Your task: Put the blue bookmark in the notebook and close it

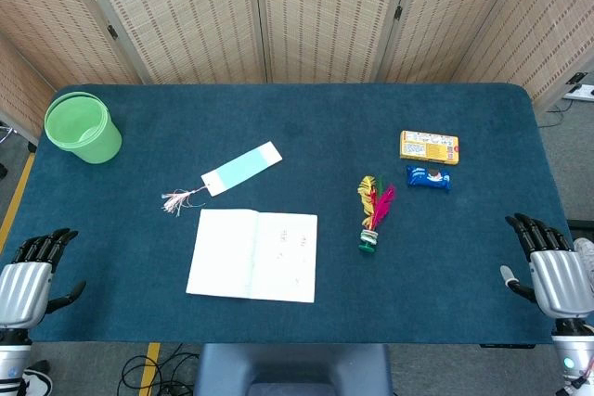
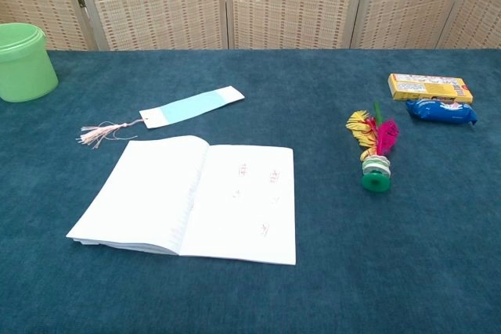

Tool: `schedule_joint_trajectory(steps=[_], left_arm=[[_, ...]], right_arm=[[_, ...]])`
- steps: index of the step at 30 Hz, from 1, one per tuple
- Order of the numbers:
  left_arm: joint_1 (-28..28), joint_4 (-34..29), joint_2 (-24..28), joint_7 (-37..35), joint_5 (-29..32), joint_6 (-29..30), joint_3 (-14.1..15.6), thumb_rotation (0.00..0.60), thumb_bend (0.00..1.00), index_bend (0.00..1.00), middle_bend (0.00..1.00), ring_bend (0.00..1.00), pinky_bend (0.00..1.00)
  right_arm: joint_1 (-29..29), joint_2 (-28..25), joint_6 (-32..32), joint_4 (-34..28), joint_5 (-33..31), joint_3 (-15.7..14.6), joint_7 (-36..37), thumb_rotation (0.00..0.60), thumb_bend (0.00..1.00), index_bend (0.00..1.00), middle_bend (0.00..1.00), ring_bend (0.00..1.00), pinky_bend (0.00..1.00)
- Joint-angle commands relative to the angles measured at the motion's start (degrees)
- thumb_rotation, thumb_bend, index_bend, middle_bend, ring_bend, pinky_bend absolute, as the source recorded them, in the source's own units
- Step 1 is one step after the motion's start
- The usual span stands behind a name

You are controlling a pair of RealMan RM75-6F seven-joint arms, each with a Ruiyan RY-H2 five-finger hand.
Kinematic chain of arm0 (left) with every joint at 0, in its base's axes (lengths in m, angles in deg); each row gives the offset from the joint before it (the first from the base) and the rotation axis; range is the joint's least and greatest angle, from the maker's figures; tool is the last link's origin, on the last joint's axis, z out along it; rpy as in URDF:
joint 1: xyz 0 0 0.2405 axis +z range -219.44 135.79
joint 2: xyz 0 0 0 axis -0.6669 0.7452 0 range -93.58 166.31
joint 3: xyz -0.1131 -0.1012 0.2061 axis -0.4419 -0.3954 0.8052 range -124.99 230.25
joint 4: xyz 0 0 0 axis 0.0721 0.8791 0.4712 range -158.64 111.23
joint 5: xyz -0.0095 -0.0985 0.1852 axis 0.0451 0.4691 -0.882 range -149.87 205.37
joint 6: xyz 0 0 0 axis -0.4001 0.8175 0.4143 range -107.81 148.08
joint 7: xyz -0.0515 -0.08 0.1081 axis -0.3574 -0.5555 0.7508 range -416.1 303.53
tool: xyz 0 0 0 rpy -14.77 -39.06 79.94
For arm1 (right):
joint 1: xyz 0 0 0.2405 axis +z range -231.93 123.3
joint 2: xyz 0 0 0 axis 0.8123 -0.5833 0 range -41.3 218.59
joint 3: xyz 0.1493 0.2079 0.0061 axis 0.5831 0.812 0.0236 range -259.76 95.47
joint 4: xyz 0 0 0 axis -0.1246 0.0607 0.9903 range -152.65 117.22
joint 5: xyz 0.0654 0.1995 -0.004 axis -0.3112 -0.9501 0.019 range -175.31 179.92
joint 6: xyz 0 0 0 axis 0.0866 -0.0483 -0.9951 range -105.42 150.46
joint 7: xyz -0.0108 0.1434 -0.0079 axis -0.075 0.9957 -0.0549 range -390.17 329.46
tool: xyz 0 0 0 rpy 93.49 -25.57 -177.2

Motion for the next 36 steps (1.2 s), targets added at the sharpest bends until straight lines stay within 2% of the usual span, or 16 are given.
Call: schedule_joint_trajectory(steps=[1,12,19,27,36], left_arm=[[-0.16,-0.04,-0.18,0.21,0.06,-0.24,0.03,0.600,0.26,0.18,0.18,0.20,0.20],[-1.08,-0.52,-0.49,-0.19,-0.69,-0.75,-0.20,0.600,0.26,0.18,0.18,0.20,0.20],[-3.87,-0.53,-1.00,-2.76,-2.42,-2.59,-1.35,0.600,0.26,0.19,0.18,0.20,0.20],[-10.69,-0.03,-2.10,-5.49,-2.96,-8.00,-5.03,0.600,0.26,0.24,0.18,0.20,0.20],[-19.77,-0.96,-3.94,-4.36,2.44,-16.83,-10.69,0.600,0.26,0.25,0.20,0.20,0.20]], right_arm=[[-0.03,-0.01,-0.03,0.01,-0.05,0.03,0.04,0.600,0.22,0.14,0.13,0.15,0.22],[-0.97,-0.47,-1.40,-0.04,0.39,-0.22,0.55,0.600,0.22,0.14,0.13,0.15,0.22],[-1.22,-1.19,-2.33,-0.59,1.02,-0.02,0.35,0.600,0.22,0.14,0.13,0.14,0.22],[-0.83,-2.43,-2.49,-2.16,2.22,0.11,-0.96,0.600,0.22,0.14,0.13,0.15,0.22],[-0.73,-3.22,-2.31,-3.56,2.76,-0.09,-1.95,0.600,0.22,0.14,0.13,0.15,0.22]])
